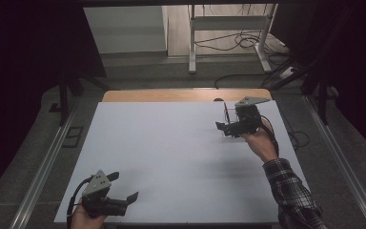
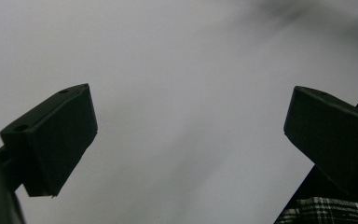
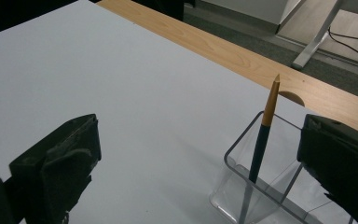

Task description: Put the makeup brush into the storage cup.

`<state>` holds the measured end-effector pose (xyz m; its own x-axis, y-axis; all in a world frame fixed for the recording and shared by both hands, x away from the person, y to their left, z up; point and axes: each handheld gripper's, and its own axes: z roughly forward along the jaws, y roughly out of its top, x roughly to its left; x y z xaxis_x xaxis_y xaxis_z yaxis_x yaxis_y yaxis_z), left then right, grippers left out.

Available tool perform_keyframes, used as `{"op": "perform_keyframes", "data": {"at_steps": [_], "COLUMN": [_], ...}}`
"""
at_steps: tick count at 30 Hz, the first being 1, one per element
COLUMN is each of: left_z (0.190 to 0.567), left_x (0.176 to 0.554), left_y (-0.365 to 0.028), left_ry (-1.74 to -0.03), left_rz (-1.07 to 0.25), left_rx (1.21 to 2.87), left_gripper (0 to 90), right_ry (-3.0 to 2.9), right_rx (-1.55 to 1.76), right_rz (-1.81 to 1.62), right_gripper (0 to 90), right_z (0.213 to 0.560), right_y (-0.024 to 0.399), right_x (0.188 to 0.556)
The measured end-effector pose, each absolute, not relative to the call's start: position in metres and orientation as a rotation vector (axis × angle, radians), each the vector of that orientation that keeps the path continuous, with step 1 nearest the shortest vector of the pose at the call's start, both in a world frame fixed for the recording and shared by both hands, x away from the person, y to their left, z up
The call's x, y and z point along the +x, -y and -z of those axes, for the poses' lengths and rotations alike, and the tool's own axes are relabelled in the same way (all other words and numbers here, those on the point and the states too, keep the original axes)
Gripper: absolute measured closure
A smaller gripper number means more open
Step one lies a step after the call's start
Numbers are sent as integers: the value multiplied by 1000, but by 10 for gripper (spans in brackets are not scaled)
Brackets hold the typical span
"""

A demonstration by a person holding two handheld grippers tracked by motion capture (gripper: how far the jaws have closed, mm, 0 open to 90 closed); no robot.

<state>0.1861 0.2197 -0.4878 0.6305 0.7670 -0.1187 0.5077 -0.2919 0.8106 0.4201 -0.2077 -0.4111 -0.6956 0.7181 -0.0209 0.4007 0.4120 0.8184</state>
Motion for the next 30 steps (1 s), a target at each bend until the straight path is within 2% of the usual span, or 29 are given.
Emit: {"op": "perform_keyframes", "data": {"at_steps": [30], "left_z": [488], "left_x": [186], "left_y": [-220], "left_ry": [-1005], "left_rz": [-368], "left_rx": [1964], "left_gripper": [31], "right_ry": [-2322], "right_rx": [935], "right_rz": [-1205], "right_gripper": [0], "right_z": [420], "right_y": [211], "right_x": [393]}}
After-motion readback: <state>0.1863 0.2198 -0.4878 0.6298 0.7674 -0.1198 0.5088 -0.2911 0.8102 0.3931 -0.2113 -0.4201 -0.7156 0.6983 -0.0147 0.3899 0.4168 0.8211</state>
